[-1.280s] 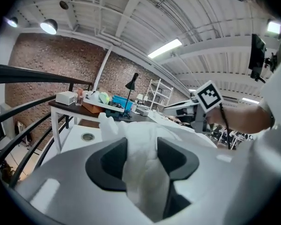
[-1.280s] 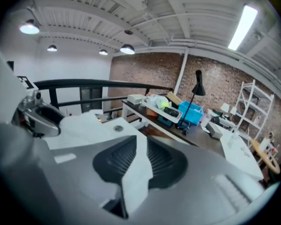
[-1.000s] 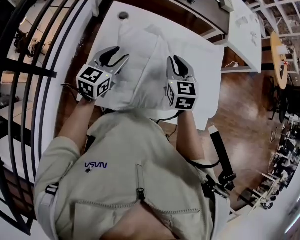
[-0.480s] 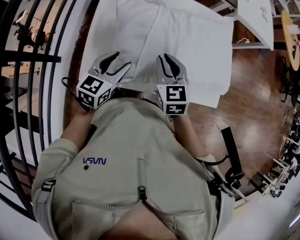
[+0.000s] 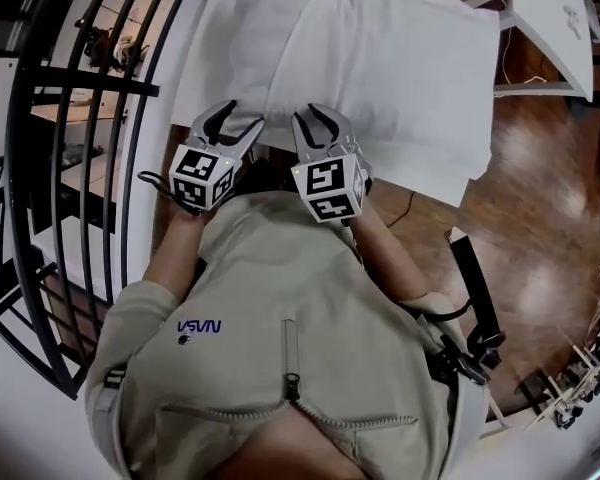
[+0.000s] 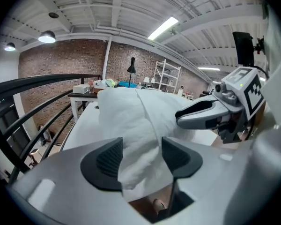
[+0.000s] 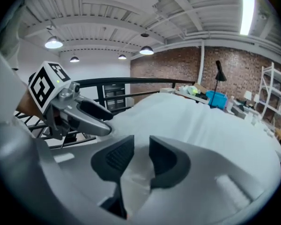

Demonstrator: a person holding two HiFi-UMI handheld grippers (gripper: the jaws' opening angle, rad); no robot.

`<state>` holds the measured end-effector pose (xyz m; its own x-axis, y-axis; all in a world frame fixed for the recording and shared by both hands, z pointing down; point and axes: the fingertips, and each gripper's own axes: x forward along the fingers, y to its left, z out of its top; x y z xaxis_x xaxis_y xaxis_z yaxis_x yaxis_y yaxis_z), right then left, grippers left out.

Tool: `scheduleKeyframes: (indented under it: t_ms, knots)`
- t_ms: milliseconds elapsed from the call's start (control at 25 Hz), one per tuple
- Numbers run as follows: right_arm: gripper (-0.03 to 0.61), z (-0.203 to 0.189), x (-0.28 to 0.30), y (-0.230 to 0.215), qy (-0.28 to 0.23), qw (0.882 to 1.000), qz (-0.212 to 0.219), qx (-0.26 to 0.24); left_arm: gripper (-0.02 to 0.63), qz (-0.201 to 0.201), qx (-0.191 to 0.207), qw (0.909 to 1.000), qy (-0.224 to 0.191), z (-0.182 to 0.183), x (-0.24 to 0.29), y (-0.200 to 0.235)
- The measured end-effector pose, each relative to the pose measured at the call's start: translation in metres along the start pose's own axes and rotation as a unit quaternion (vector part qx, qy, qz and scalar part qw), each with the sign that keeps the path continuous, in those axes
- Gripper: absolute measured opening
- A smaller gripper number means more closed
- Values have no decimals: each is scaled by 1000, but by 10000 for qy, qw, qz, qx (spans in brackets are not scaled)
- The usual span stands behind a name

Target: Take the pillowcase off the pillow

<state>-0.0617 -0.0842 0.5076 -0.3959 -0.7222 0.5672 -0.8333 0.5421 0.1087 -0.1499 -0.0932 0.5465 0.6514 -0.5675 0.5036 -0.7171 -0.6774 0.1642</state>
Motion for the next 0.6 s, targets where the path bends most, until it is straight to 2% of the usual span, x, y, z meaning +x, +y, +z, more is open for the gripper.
scheduleKeyframes:
  t_ms: [120, 160, 200, 280, 400, 520, 600]
  knots:
    - [117, -9, 8, 1, 192, 9997, 23, -157, 228, 122, 156, 9997, 132, -6, 19, 9]
    - [121, -12, 11, 5, 257, 9995, 3, -197, 188, 125, 222, 9995, 170, -8, 21, 12]
    - [124, -14, 13, 9, 328, 9992, -31, -226, 100, 113, 289, 9994, 178, -7, 21, 13]
    - [138, -20, 20, 14, 462, 9985, -150, -244, 15, 25, 393, 9992, 99, 2, 20, 13]
    - [147, -23, 28, 4, 539, 9960, -607, -381, 12, -222, 463, 9986, -82, 28, 20, 9]
    - [70, -11, 26, -14, 413, 9894, -1230, -648, 12, -318, 483, 9977, -357, 55, 19, 14]
    - [32, 2, 14, -23, 279, 9841, -1621, -672, 12, -276, 337, 9968, -671, 74, 8, 25]
